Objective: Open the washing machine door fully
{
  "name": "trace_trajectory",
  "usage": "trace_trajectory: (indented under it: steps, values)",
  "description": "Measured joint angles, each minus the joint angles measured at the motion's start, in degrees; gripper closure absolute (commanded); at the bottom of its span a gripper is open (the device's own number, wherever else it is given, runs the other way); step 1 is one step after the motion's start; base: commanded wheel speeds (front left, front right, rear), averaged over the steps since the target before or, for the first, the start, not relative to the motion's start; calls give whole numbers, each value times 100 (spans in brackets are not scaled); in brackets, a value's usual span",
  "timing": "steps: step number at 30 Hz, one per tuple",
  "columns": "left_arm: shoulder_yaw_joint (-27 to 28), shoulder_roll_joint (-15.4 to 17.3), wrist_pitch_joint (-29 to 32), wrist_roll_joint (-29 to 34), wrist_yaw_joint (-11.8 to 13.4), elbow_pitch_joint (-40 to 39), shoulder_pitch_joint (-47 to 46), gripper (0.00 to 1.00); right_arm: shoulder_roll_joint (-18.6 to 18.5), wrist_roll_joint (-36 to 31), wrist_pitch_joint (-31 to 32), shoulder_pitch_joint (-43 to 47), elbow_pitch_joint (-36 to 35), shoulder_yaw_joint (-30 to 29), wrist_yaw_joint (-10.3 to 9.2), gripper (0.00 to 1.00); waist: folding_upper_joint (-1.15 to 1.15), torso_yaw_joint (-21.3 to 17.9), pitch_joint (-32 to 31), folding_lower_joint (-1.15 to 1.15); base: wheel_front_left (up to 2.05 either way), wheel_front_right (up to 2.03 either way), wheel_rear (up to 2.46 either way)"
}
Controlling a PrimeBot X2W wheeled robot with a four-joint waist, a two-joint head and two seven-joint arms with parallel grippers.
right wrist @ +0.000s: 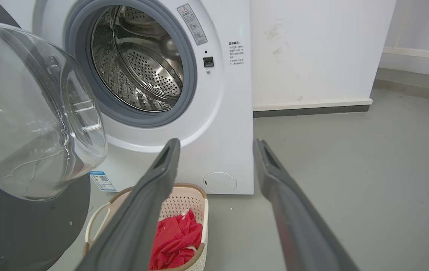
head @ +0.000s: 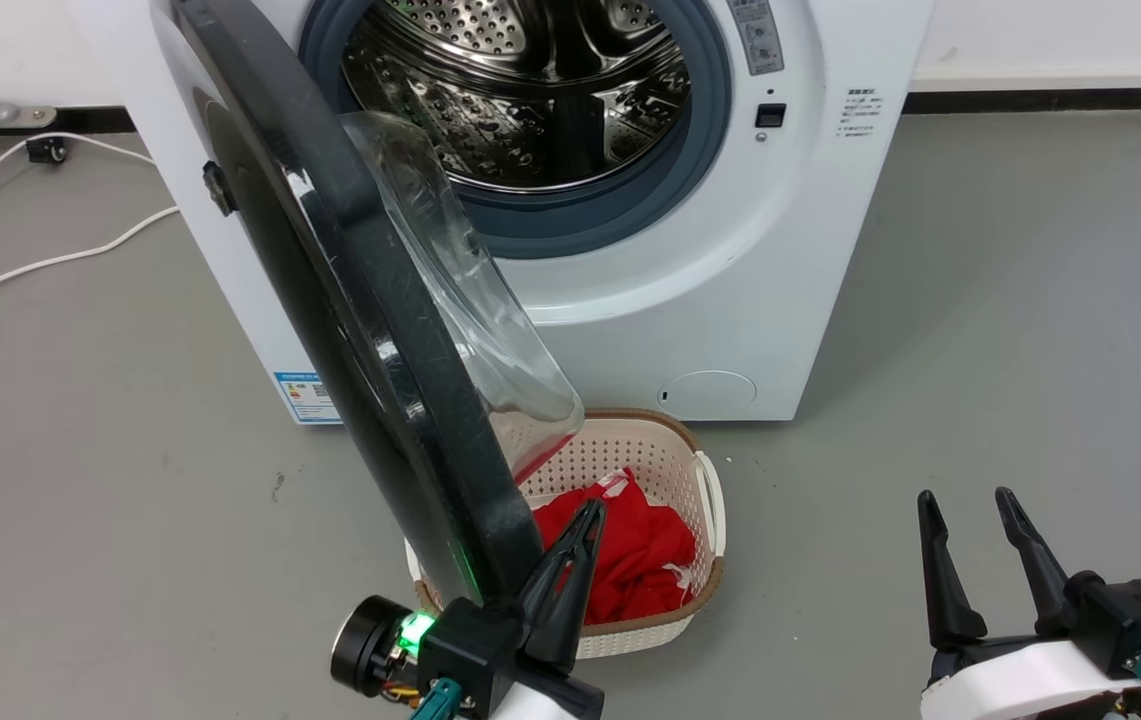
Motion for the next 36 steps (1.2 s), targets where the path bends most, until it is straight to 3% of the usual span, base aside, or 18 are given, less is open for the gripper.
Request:
trace_trajectory:
  steps: [10, 23, 33, 36]
  values:
    - [121, 132, 13, -52, 263, -423, 439, 100, 0, -1, 30, 23, 16, -31, 0, 0, 0, 402, -10, 0, 0, 0, 0]
    - [361, 343, 30, -53, 558, -873, 771, 100, 1, -23, 126, 56, -22, -88, 0, 0, 0, 1377, 20, 0, 0, 0, 0]
    - [1183, 611, -137, -264, 953, -858, 857, 100, 2, -60, 191, 5, -62, -104, 0, 0, 0, 1881, 91, 0, 0, 0, 0]
    - [1449, 770, -181, -371, 943, -755, 777, 100, 2, -89, 229, -4, -94, -100, 0, 0, 0, 1920, 133, 0, 0, 0, 0]
